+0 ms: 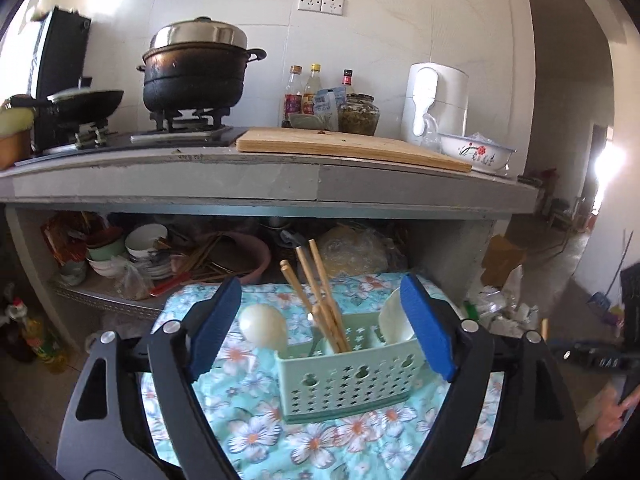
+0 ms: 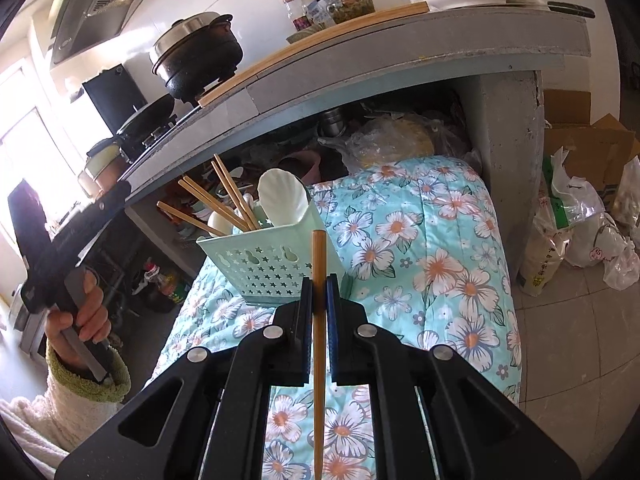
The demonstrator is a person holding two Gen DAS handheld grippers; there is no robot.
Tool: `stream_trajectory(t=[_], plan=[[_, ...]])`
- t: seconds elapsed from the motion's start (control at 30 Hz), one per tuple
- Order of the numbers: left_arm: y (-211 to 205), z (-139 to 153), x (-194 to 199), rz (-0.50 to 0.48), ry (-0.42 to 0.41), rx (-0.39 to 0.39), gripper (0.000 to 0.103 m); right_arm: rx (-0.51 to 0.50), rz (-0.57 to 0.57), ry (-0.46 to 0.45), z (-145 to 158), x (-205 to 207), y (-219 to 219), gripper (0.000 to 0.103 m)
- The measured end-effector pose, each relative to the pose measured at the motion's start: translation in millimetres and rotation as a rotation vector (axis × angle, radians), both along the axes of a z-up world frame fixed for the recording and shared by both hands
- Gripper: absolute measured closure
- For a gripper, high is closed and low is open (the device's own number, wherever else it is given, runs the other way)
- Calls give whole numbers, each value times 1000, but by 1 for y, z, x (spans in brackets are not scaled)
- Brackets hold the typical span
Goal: Organize utensils
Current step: 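Lower the chopstick into the green holder and open the right tool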
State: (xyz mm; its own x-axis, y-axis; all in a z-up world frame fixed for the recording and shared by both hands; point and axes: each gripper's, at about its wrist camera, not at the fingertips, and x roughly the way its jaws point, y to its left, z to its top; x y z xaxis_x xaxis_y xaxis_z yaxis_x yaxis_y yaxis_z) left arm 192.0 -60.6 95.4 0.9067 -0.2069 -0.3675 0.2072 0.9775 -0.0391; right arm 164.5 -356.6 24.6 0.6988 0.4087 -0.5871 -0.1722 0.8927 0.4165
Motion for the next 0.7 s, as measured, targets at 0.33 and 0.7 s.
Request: stream_trajectory(t=[0.33, 0.7], plan=[[23, -49, -21, 184, 117, 173, 18, 22, 73, -180, 69, 29, 38, 96], [66, -93, -12, 328, 280, 140, 18, 62, 74, -426, 143, 90, 86, 96]])
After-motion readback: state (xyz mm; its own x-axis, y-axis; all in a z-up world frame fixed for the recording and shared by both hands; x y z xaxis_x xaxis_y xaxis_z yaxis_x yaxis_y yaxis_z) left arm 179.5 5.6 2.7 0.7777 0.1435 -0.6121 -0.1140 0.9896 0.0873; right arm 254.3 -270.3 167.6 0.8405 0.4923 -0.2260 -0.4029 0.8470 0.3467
